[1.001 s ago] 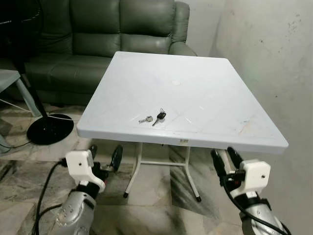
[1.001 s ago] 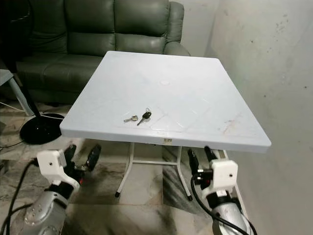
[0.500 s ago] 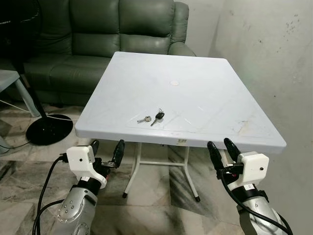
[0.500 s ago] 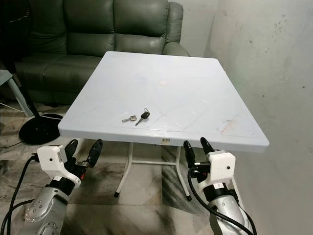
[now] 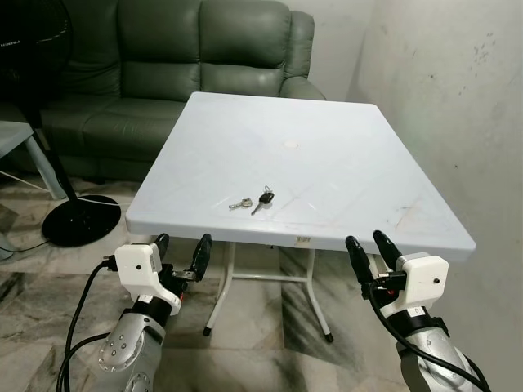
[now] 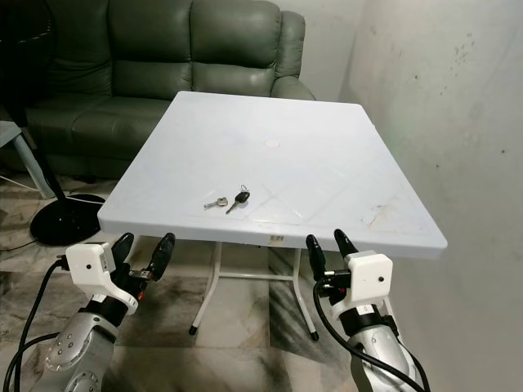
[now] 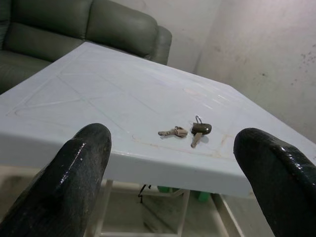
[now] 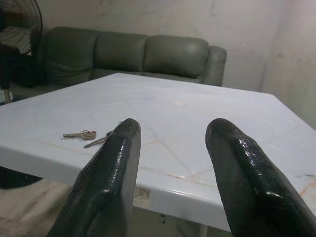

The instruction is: Hang keys on a hook

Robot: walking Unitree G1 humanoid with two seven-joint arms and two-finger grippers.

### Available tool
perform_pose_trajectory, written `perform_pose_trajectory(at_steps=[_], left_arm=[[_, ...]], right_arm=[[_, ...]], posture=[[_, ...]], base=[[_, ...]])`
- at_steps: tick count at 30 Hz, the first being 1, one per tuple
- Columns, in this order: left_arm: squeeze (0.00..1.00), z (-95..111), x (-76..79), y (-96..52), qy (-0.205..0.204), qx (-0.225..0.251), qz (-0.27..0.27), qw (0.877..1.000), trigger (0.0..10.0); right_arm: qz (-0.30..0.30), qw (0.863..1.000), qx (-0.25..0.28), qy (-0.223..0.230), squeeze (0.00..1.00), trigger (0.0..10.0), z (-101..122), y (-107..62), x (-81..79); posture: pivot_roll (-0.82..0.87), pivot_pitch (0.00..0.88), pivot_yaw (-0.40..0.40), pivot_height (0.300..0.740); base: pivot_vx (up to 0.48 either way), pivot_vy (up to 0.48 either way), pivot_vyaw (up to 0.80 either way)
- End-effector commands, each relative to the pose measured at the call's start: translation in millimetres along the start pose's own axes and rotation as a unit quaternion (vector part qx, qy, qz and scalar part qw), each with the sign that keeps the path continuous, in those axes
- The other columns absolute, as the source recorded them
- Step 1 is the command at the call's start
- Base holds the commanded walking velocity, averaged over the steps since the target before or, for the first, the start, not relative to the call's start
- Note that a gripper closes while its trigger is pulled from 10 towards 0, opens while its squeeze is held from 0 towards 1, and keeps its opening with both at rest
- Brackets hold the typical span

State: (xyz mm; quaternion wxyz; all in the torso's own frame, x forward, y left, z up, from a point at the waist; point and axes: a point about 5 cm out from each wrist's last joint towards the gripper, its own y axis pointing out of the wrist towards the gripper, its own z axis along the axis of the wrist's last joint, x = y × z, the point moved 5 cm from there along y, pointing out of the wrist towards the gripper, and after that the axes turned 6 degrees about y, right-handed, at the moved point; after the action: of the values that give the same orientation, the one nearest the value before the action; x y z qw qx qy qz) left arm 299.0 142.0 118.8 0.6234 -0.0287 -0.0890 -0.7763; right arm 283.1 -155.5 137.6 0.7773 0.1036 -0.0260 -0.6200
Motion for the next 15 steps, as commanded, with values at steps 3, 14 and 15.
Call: perform_pose_trajectory(at_steps=[3,14,15], left_arm=[[0.0,7.9,0.9,1.7,0.005,0.013,0.0,1.0,10.0],[0.0,7.3,2.6,1.9,0.002,0.013,-0.001,1.0,10.0],[0.0,7.4,2.8,2.3,0.002,0.013,-0.001,1.0,10.0]], right_arm=[[0.008,1.0,0.01,-0.001,0.0,10.0,7.4,4.3,-2.2],[0.013,1.0,0.008,-0.002,0.0,10.0,6.5,4.6,-2.9],[0.013,1.0,0.008,-0.002,0.0,10.0,6.4,4.8,-3.0]], posture=[[0.02,0.0,-0.068,0.74],[0.02,0.0,-0.067,0.74],[0.02,0.0,-0.067,0.74]], base=[[0.336,0.0,0.0],[0.337,0.0,0.0],[0.334,0.0,0.0]])
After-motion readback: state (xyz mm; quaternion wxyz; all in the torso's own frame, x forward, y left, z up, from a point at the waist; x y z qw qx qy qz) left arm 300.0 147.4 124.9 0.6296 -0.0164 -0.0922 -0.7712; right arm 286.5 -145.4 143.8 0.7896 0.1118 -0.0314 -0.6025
